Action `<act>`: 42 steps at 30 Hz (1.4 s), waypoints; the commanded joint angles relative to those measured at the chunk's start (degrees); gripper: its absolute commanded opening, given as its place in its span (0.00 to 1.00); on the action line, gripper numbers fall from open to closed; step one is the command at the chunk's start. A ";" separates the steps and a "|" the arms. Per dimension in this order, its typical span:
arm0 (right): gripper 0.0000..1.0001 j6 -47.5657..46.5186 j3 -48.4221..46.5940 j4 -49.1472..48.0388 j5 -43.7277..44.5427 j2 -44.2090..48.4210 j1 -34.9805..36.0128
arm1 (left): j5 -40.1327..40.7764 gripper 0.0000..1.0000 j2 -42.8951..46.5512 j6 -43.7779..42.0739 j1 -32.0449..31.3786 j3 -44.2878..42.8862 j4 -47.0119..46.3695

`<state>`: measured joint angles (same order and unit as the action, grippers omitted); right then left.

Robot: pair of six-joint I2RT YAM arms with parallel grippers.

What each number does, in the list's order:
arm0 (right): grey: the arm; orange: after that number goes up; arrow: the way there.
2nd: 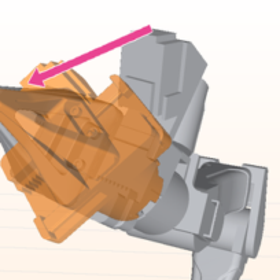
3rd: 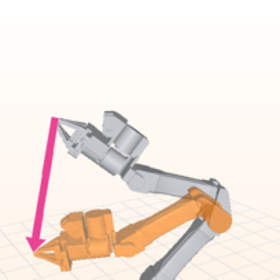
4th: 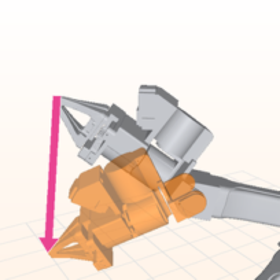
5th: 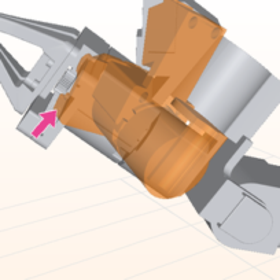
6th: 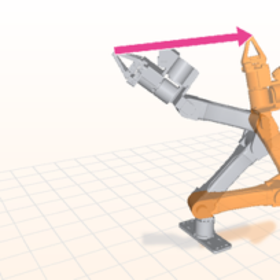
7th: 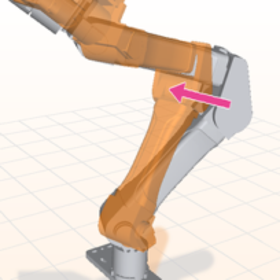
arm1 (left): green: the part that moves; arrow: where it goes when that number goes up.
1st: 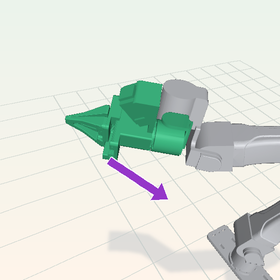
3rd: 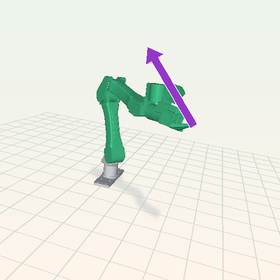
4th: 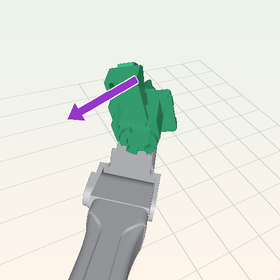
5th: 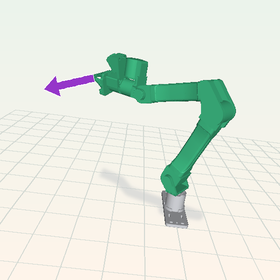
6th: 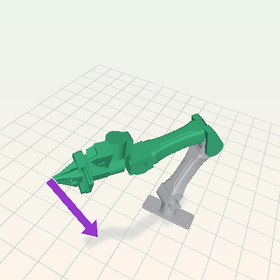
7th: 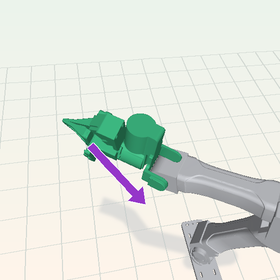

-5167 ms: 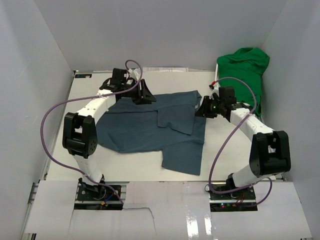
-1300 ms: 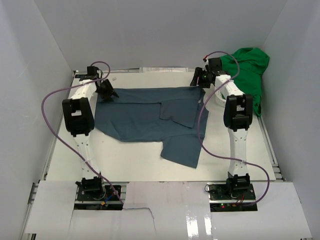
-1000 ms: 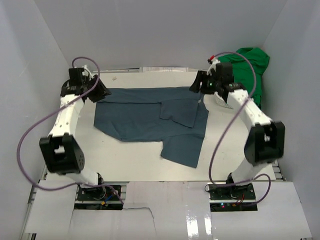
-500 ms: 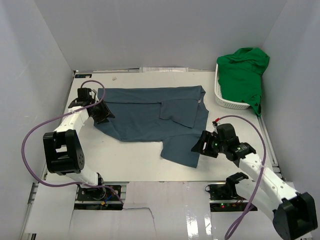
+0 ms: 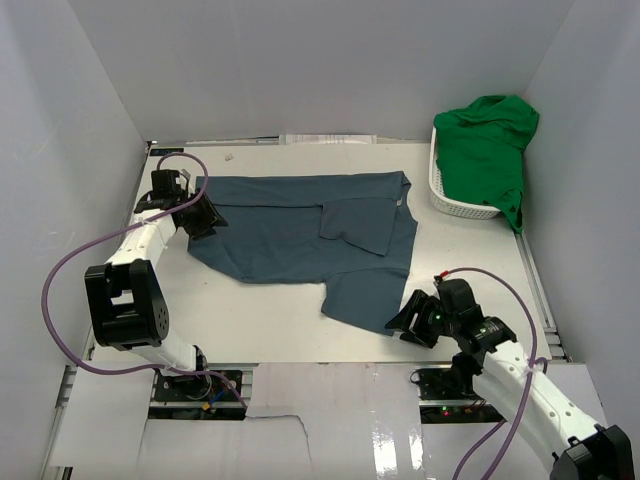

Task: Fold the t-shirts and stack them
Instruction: Grap the side of the flattened tshirt closest away from the robot with both arms

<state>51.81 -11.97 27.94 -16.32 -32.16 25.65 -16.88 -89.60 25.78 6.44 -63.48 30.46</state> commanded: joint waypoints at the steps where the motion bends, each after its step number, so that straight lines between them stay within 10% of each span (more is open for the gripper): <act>1: 0.62 4.78 2.03 -0.34 -1.17 2.01 0.72 | -0.17 0.53 0.57 0.41 0.42 -0.85 -1.80; 21: 0.35 7.87 4.41 -7.65 4.45 -4.22 5.11 | -0.60 0.53 -0.40 -0.47 1.30 0.46 -2.68; 30: 0.38 7.08 2.30 -4.74 7.18 -4.58 6.25 | 0.54 0.56 -2.24 -1.17 1.30 3.80 -2.77; 34: 0.08 6.73 1.95 -4.83 7.26 -5.36 6.26 | 1.59 0.56 -2.77 -1.61 1.30 4.51 -2.77; 42: 0.08 6.20 0.89 -5.27 7.44 -6.07 6.69 | 4.49 0.56 -4.61 -2.05 1.30 4.60 -2.60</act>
<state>59.42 -9.56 20.18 -11.20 -37.89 31.94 -14.41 -93.84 24.62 7.42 -58.65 28.23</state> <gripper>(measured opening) 0.081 0.558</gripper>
